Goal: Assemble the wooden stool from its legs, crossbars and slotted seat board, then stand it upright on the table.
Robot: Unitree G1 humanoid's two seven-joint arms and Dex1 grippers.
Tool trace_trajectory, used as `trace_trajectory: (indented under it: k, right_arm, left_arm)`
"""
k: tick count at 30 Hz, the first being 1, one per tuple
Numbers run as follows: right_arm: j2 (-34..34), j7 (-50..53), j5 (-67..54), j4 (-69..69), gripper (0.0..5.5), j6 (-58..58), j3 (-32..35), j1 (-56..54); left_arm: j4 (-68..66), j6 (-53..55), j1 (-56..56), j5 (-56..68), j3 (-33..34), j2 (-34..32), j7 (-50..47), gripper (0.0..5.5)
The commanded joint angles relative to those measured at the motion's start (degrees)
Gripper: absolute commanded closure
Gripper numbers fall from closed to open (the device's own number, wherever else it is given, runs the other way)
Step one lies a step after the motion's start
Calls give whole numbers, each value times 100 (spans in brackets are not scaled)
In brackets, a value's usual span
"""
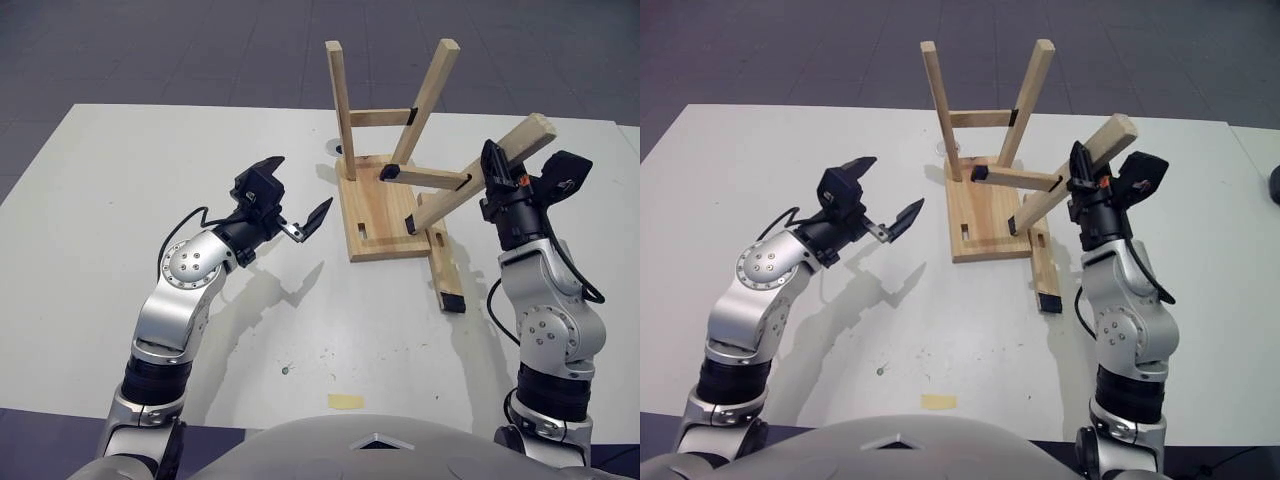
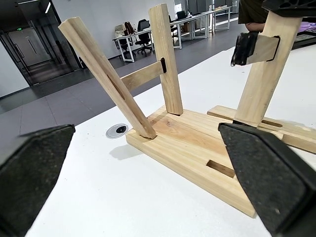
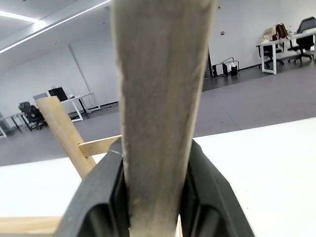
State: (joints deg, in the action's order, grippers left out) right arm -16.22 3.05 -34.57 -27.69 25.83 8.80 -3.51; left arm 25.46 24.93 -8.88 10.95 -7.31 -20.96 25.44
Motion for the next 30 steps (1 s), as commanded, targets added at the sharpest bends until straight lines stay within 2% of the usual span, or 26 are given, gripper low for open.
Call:
trace_trajectory:
  k: [1, 9, 14, 18, 24, 30]
  right_arm:
    - [-283, -124, 710, 94, 449, 435, -578, 538]
    - [-95, -232, 880, 431, 448, 602, -905, 1068]
    - [83, -134, 774, 195, 448, 573, -825, 591]
    - [255, 247, 712, -89, 448, 1022, -769, 116]
    - [299, 228, 780, -232, 448, 1262, -782, 285]
    - [593, 144, 722, -353, 448, 845, -638, 21]
  left_arm:
    - [-12, -24, 34, -97, -70, -6, -14, 10]
    - [-91, -110, -10, -227, -131, -29, -26, 10]
    - [-163, -148, -92, -255, -113, -19, 28, 10]
    - [-221, -227, -99, -317, -159, -70, 82, 10]
    - [-227, -261, -61, -294, -191, -60, 153, 10]
    - [-286, -304, -37, -297, -177, -117, 244, 10]
